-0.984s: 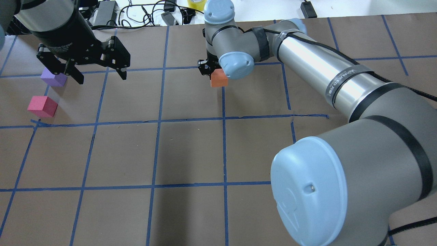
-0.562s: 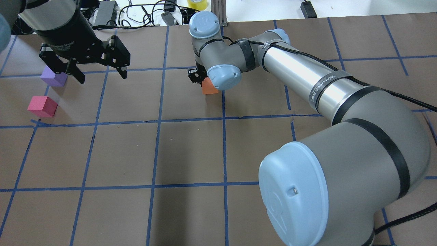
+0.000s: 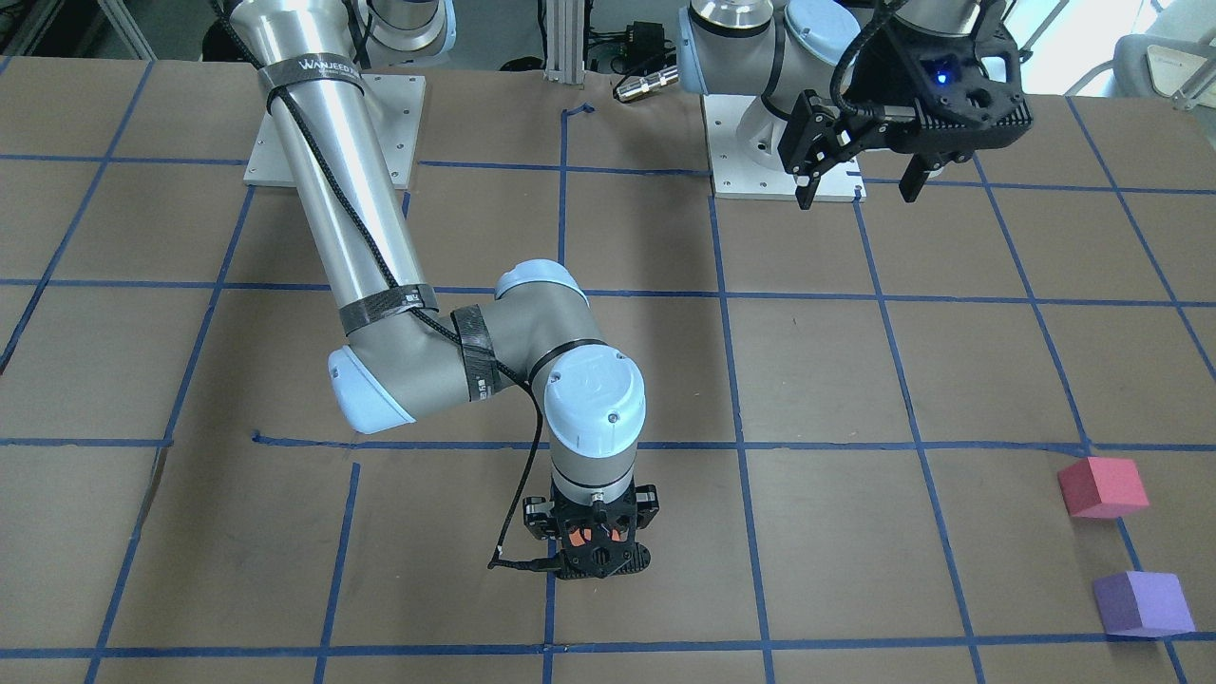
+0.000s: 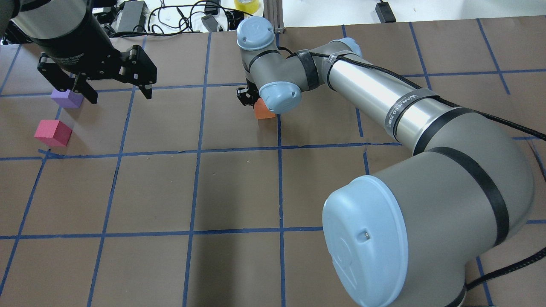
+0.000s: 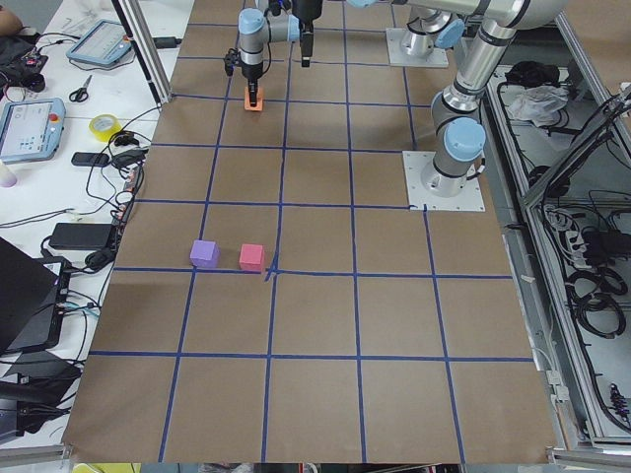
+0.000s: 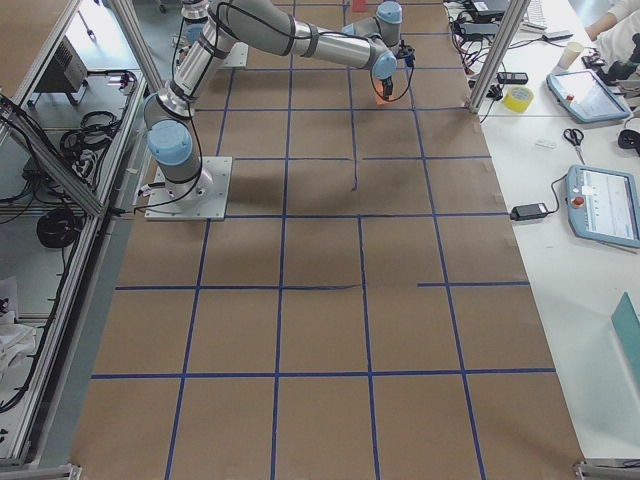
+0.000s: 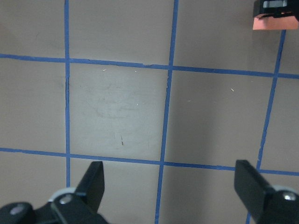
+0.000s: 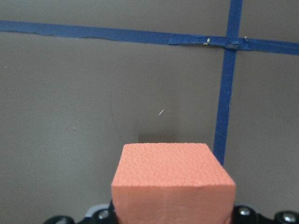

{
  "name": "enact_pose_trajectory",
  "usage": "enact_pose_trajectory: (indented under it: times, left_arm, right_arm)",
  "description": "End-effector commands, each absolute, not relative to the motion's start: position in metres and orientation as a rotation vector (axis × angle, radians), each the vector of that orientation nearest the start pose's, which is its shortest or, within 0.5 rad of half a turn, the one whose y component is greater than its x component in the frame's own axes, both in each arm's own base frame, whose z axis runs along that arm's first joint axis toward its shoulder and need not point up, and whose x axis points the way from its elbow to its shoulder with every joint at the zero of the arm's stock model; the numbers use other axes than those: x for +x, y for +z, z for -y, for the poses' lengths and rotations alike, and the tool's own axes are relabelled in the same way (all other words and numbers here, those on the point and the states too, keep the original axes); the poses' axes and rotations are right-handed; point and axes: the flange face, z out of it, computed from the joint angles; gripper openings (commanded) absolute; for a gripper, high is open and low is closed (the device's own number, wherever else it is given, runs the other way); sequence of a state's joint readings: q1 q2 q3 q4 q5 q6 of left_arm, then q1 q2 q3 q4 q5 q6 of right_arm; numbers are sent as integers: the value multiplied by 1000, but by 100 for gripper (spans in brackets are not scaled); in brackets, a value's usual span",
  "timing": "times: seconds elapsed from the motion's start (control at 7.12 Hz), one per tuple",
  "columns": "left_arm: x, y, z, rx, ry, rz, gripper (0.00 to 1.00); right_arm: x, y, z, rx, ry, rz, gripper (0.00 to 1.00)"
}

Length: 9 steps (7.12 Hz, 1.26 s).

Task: Arrange blocks in a line
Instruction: 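Set the orange cube down mid-table and open the right gripper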

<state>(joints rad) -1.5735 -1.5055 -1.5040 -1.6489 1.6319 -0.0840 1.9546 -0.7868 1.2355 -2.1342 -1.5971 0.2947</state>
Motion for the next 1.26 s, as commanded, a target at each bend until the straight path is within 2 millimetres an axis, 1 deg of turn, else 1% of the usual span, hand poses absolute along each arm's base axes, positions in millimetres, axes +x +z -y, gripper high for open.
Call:
enact_pose_trajectory:
  times: [0.0, 0.14, 0.28, 0.42, 0.56, 0.7, 0.84, 0.98, 1.12]
  left_arm:
    - [-128, 551, 460, -82, -109, -3072, 100]
    - [-127, 557, 453, -84, -118, -3070, 100]
    - [-128, 555, 454, -79, -111, -3072, 100]
    - [-128, 553, 456, -81, -104, -3073, 100]
    - [-129, 558, 448, -79, -95, -3073, 100]
    - [-129, 560, 443, -78, -81, -3074, 100]
    - [-129, 560, 443, -78, -83, -3074, 100]
    - [-129, 561, 442, -78, -86, -3074, 100]
    - [-128, 560, 443, -80, -83, -3075, 100]
  right_arm:
    - [402, 201, 662, -120, -173, -3125, 16]
    - [401, 201, 663, -120, -173, -3125, 18]
    - [400, 199, 662, -111, -166, -3127, 24]
    - [400, 199, 662, -101, -166, -3127, 34]
    - [400, 197, 662, -96, -162, -3128, 47]
    - [400, 195, 662, -96, -160, -3130, 89]
    - [400, 195, 662, -96, -161, -3132, 100]
    - [401, 204, 663, -96, -179, -3123, 100]
    - [395, 229, 666, -86, -210, -3107, 100]
